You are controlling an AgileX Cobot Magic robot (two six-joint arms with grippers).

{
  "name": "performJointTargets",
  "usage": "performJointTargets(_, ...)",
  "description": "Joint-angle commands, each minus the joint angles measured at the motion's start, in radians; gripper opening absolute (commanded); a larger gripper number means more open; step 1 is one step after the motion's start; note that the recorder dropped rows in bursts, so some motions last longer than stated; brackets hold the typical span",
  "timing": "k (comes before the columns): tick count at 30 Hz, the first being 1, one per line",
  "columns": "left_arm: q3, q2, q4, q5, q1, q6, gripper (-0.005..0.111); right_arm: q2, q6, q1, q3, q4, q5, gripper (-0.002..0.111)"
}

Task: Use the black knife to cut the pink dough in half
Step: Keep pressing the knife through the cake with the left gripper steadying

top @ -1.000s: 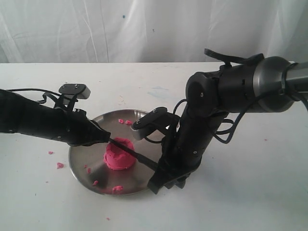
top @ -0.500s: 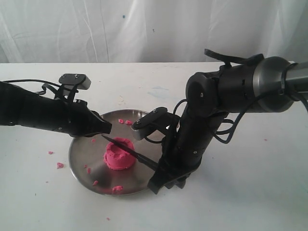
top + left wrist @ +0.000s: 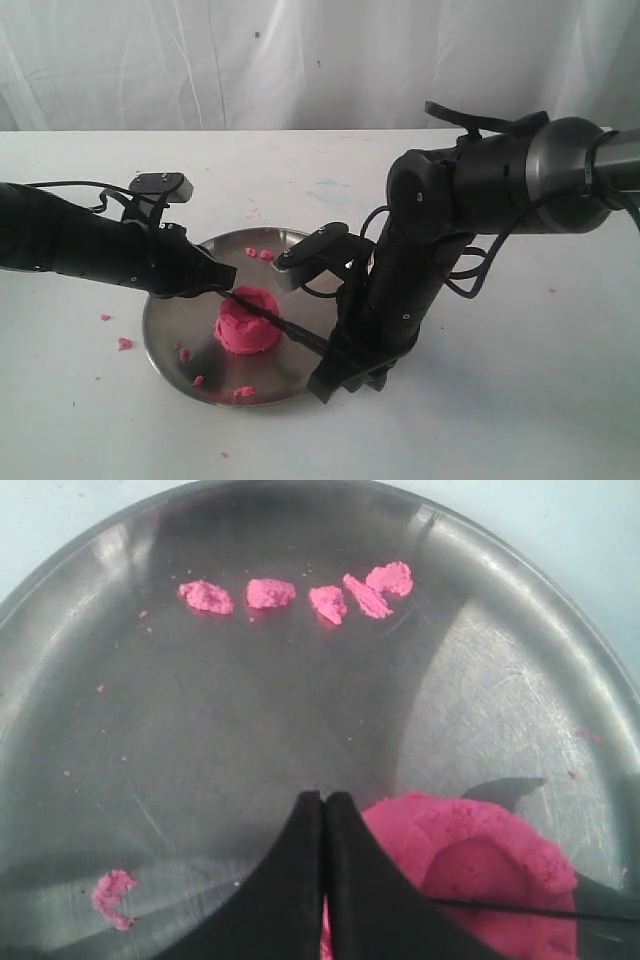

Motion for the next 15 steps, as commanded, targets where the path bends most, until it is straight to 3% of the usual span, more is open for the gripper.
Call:
performJointTargets(1,0.011,-0.035,0.011,0.007,-0.003,0.003,0.0,-0.001,-0.006,0.003,-0.002,0.0,0.004,0.0)
performJointTargets(15,0.02,-0.048,0.015,0.007,-0.003,0.003,0.0,-0.001,-0.006,0.003,-0.002,0.004,0.0,0.0)
